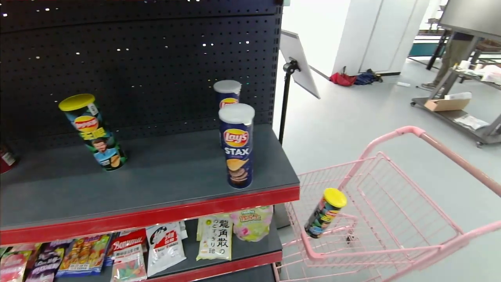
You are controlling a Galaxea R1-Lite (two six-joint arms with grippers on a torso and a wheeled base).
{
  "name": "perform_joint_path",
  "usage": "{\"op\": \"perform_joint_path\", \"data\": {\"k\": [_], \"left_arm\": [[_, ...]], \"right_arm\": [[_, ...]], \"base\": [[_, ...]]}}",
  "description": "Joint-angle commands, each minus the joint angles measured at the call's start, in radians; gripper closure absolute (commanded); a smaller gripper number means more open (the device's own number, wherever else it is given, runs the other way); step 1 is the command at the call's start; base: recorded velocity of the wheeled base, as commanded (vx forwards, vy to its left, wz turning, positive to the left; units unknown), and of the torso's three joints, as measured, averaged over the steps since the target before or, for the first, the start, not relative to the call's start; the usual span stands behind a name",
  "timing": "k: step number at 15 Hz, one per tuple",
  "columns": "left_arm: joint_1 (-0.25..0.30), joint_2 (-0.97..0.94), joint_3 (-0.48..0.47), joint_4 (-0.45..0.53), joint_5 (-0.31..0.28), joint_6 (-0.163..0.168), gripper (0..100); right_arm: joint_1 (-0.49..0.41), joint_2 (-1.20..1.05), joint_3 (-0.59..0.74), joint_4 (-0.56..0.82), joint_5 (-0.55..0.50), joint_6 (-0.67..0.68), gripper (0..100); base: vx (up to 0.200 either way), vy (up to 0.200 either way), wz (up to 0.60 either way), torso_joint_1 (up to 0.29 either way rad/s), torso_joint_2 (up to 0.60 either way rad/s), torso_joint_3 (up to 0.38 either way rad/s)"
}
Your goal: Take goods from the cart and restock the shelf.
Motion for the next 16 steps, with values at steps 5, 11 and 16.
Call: {"op": "perform_joint_path", "data": {"k": [5, 11, 16], "left_arm": [[0.001, 0.001, 0.0, 0.0, 0.0, -0.002, 0], [0.001, 0.001, 0.0, 0.0, 0.0, -0.002, 0], [0.001, 0.001, 0.0, 0.0, 0.0, -0.002, 0]], "right_arm": [[0.0, 0.0, 0.0, -0.001, 0.0, 0.0, 0], [0.0, 0.0, 0.0, -0.001, -0.003, 0.002, 0], [0.0, 0.0, 0.0, -0.001, -0.003, 0.002, 0]], "base": [[0.0, 0.0, -0.24, 0.001, 0.0, 0.001], [0.0, 0.0, 0.0, -0.076, 0.18, 0.102], [0.0, 0.0, 0.0, -0.147, 0.35, 0.201]]}}
